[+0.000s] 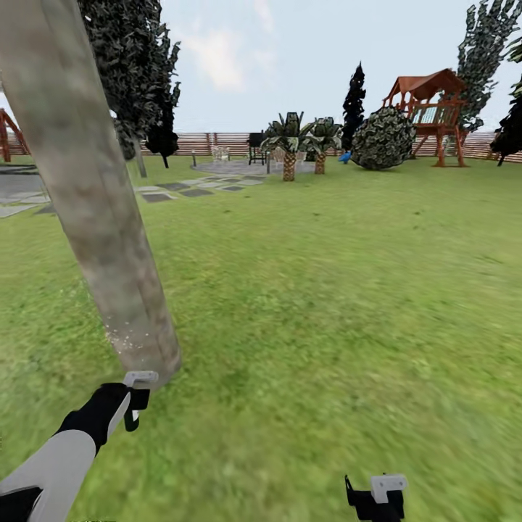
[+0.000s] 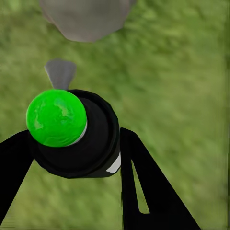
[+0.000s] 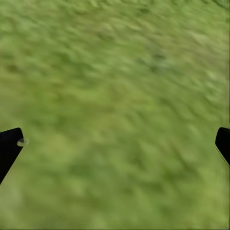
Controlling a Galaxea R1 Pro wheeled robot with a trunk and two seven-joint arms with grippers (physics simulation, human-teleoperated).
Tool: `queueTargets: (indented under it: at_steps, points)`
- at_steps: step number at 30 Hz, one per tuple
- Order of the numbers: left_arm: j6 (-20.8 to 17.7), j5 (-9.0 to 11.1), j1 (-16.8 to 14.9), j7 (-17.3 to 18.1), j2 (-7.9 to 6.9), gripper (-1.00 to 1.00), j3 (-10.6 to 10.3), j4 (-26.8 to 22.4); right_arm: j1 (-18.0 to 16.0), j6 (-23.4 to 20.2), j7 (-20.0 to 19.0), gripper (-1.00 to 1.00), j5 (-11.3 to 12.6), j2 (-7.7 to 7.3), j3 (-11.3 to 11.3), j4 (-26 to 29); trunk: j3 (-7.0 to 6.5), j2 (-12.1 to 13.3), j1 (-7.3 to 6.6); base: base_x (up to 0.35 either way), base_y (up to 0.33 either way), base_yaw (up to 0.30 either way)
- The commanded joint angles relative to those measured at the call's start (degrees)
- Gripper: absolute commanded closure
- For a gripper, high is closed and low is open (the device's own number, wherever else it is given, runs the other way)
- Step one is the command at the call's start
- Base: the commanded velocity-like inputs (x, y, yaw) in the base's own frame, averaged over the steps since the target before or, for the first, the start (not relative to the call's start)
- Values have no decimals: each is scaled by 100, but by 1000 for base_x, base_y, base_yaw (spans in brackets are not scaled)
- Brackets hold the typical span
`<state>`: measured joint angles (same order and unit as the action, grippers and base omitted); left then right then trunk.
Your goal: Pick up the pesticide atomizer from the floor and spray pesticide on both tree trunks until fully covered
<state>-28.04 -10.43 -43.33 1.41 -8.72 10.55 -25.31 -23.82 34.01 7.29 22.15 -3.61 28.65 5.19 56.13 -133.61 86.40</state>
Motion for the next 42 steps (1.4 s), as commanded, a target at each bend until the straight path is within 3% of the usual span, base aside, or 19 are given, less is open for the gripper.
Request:
queueTargets:
  at_steps: [1,14,17,18,21,22,27,30,32,33,37,40,41,42]
  points:
    - [0,-2,0,-2,-1,100,0,0,0,0,0,-100,0,0,0,0,0,0,0,139,-273,263]
    - [14,64,0,5,53,100,44,-188,0,0,0,-100,8,1,-3,0,0,0,0,132,-273,276]
    - [-22,67,-3,175,87,100,61,-742,0,0,0,-100,9,-3,-4,0,0,0,0,108,-273,277]
    - [-68,57,-8,434,42,100,69,-1044,0,0,0,-100,6,-3,-3,0,0,0,0,108,-273,277]
    - [-316,50,-15,730,-147,100,64,-1437,0,0,0,-100,1,-2,-1,0,0,0,0,107,-273,277]
    - [-612,50,-28,789,-170,100,33,-1635,0,0,0,-100,3,0,0,0,0,0,0,107,-273,277]
    - [-962,30,-83,843,-25,100,6,-1977,0,0,0,-100,0,0,-2,0,0,0,0,107,-273,184]
    - [-1200,11,-68,868,-242,100,47,-2134,1,0,0,-100,0,0,-1,0,0,0,0,108,-273,16]
    - [-1275,49,-78,934,-663,100,41,-2187,0,0,0,-100,0,-6,0,0,0,0,0,114,-273,3]
    - [-1293,41,-79,978,-721,100,13,-2195,0,0,0,-100,0,-12,0,-3,0,0,0,124,-273,1]
    - [-1326,43,-81,1287,-678,100,-220,-2262,0,0,0,-100,-3,-28,-8,-2,0,0,0,105,-200,0]
    - [-1327,1,-103,1503,-736,100,-249,-2333,0,0,0,-100,0,-34,-9,-2,0,0,0,14,-20,0]
    - [-1327,-19,-162,1532,-830,100,-237,-2362,0,0,0,-100,0,-34,-9,-1,0,0,0,3,-4,0]
    - [-1346,-3,-263,1553,-1091,100,-224,-2371,0,0,0,-100,0,-35,-9,0,0,0,0,1,-1,0]
